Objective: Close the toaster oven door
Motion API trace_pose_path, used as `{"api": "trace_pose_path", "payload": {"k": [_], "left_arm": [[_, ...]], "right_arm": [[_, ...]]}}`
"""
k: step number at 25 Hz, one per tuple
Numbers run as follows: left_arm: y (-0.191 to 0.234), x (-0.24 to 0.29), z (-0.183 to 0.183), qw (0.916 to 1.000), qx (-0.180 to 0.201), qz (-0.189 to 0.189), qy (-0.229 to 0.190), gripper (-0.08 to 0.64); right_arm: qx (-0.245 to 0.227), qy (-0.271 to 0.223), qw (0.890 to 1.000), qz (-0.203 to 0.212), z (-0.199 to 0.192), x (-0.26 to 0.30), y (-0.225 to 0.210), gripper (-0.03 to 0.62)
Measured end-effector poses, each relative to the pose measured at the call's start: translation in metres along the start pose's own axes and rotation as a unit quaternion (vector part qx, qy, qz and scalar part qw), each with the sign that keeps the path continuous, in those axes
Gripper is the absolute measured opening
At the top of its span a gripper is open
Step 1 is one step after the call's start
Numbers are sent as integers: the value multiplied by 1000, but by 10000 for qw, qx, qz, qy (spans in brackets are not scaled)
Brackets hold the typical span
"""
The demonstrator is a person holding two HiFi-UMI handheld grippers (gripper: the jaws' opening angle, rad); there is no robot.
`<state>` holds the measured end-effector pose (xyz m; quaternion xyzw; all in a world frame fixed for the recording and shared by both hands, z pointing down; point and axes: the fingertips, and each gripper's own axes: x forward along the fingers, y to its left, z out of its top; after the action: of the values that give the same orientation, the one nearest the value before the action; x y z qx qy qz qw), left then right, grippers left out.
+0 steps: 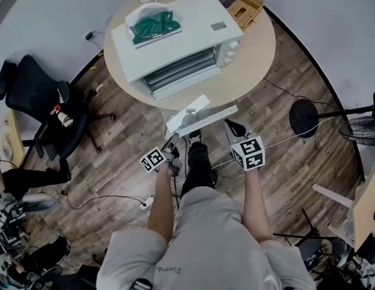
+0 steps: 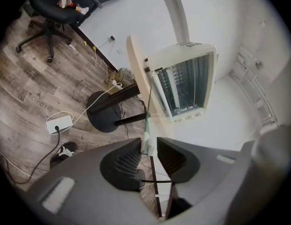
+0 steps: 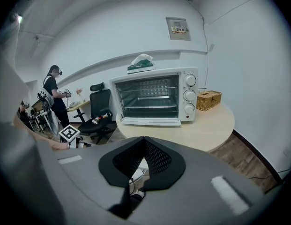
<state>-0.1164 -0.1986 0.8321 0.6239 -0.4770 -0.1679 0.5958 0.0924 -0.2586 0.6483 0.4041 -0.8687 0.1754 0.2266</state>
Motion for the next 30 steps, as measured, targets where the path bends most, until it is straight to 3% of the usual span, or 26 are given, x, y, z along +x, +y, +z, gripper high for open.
{"api": "trace_pose_path", "payload": {"k": [20,30], "left_arm": [[-28,-16,8,9987,-289,-341,-243,124],[-69,-30,24,9969,-499,-505,-332,118]], "right_arm": [[175,-188,9997,-47,-4,-9,-3,2],[1288,-40,9914,222,-44,5,-1,2]]}}
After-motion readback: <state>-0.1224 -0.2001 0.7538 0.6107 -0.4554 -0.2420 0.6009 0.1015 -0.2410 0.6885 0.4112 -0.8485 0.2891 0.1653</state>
